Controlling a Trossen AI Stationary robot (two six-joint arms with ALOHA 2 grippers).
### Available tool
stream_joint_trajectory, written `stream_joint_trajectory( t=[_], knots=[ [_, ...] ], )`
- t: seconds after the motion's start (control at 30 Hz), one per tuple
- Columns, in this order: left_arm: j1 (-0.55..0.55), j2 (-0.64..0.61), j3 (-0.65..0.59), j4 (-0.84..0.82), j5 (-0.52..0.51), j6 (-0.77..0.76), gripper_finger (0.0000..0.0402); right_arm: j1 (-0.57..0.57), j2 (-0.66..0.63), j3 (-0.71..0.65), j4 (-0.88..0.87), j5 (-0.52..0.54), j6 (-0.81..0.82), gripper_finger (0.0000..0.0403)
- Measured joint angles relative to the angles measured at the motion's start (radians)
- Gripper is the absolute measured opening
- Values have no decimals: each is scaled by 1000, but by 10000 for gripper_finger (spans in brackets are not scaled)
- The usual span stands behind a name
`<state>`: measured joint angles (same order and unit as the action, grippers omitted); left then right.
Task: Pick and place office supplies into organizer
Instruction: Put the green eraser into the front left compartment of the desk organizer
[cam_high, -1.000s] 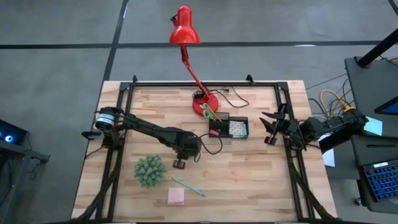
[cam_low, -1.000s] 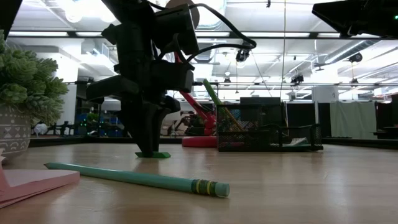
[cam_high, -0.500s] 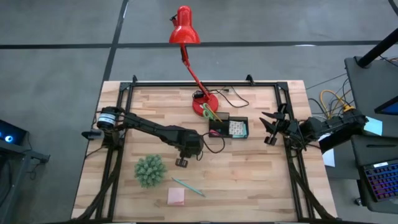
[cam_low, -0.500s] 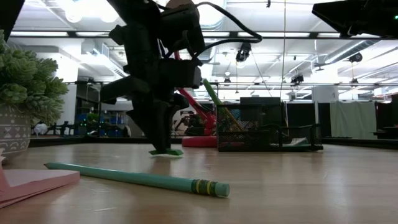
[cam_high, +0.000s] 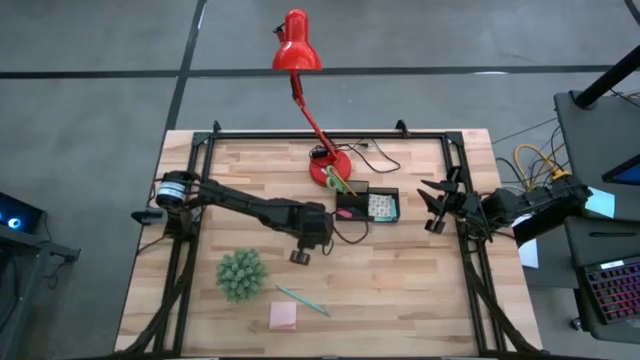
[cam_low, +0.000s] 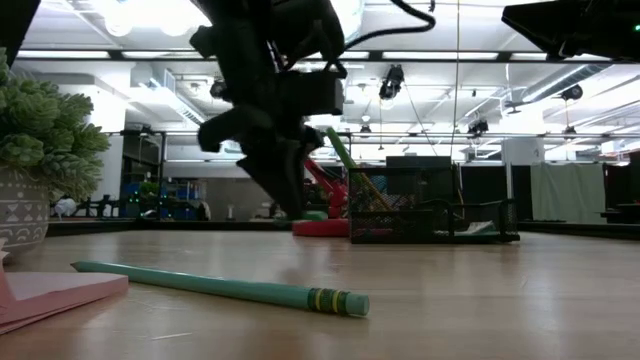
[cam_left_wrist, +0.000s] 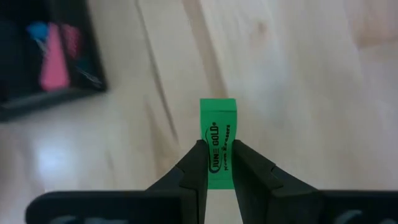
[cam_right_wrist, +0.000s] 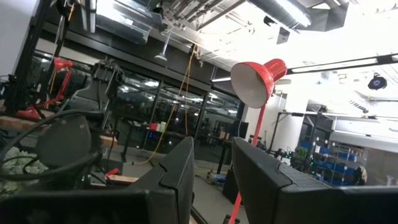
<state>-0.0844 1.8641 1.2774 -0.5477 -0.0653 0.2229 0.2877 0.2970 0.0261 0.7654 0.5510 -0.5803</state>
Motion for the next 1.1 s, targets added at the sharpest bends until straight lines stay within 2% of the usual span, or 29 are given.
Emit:
stream_joint_trajectory(
  t=[0.43, 0.63, 1.0, 1.1],
  knots=[
    [60, 0, 48, 196, -12, 93, 42, 0, 0, 0, 0, 0, 0, 100],
    [85, 0, 43, 340, -12, 133, 42, 0, 0, 0, -1, 0, 0, 100],
    [129, 0, 37, 384, -28, 151, 43, 0, 0, 0, -1, 0, 0, 100],
    [129, 0, 27, 384, -71, 151, 43, 0, 0, 0, -1, 0, 0, 100]
  ],
)
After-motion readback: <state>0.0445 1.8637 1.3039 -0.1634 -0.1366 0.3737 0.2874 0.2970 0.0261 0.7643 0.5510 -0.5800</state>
